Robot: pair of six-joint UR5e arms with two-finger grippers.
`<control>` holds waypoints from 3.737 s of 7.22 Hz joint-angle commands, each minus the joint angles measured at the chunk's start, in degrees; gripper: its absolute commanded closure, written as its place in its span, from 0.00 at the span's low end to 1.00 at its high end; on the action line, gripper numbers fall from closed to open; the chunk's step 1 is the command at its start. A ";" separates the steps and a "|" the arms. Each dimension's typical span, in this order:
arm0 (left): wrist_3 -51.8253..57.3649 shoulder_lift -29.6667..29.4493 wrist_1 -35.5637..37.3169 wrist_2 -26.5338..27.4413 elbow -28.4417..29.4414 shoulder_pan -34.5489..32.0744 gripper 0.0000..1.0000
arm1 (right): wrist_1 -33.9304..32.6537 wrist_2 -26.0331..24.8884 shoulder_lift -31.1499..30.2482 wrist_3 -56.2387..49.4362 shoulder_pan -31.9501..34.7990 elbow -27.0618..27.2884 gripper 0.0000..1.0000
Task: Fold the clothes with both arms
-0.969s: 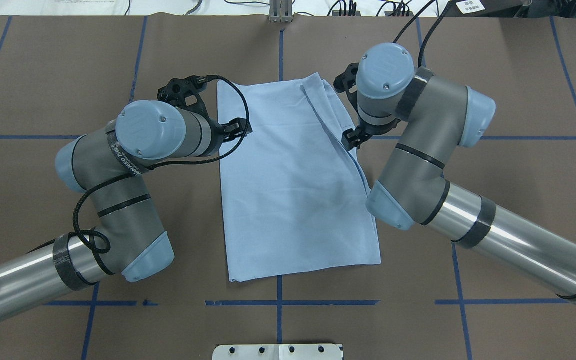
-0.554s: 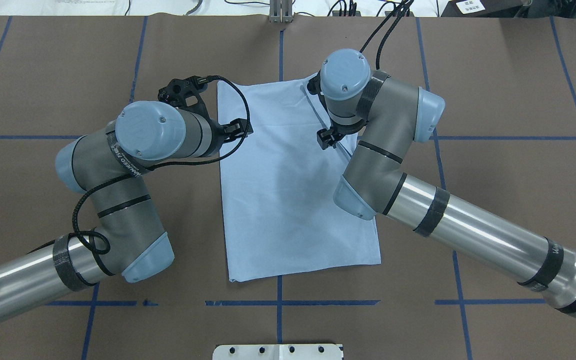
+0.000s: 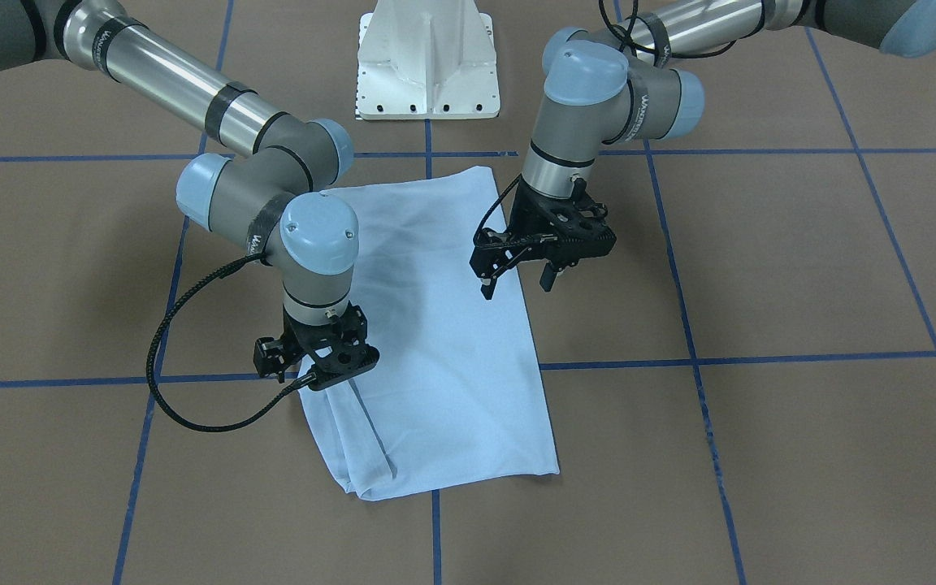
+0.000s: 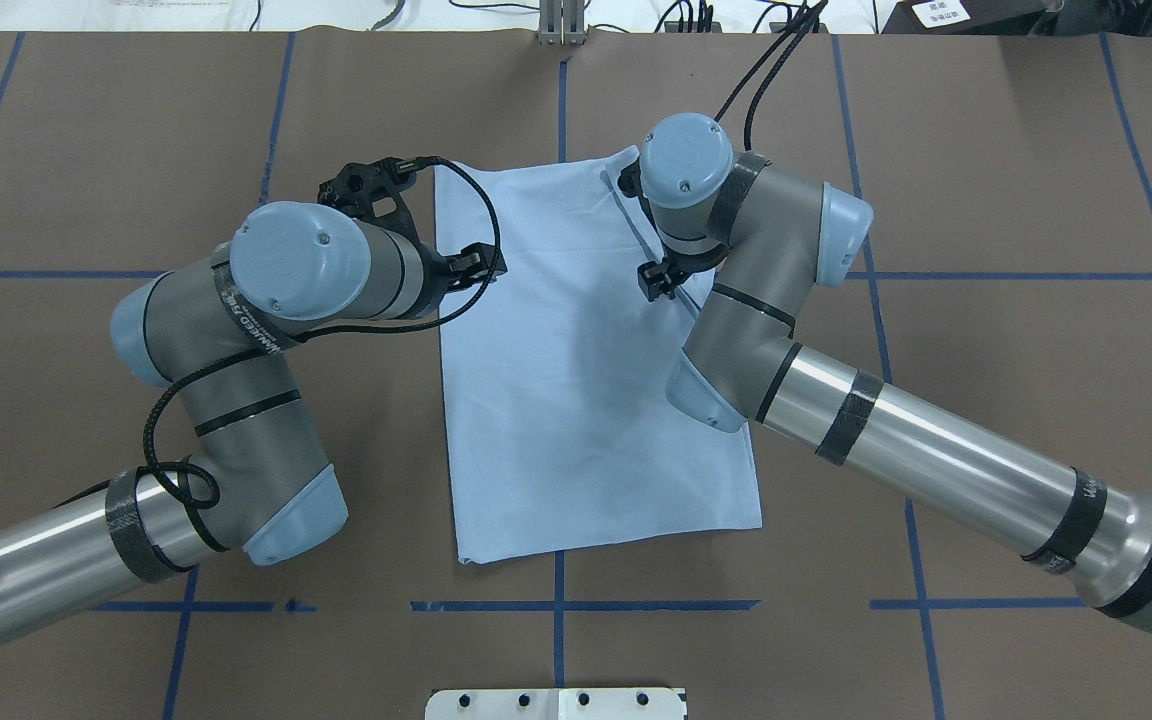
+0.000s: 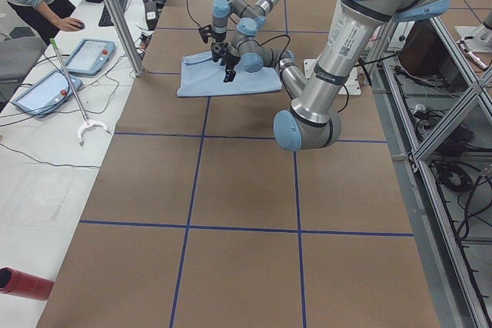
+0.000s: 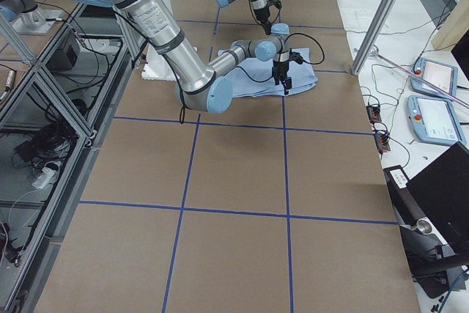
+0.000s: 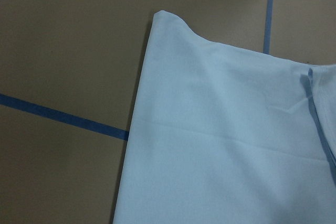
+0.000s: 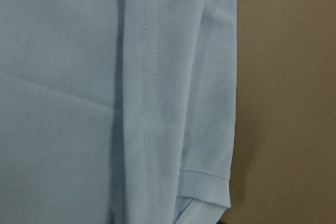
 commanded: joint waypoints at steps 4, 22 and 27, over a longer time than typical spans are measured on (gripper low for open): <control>-0.24 -0.27 -0.04 0.03 0.10 0.58 0.00 | 0.12 0.52 -1.08 -5.86 5.60 -2.20 0.00; 0.47 0.34 0.66 -0.06 -8.08 0.49 0.00 | 21.48 3.34 13.59 -5.70 12.71 -36.21 0.01; 0.55 0.61 0.58 -0.14 -7.81 0.49 0.00 | 17.36 10.10 14.12 -6.05 15.19 -28.67 0.00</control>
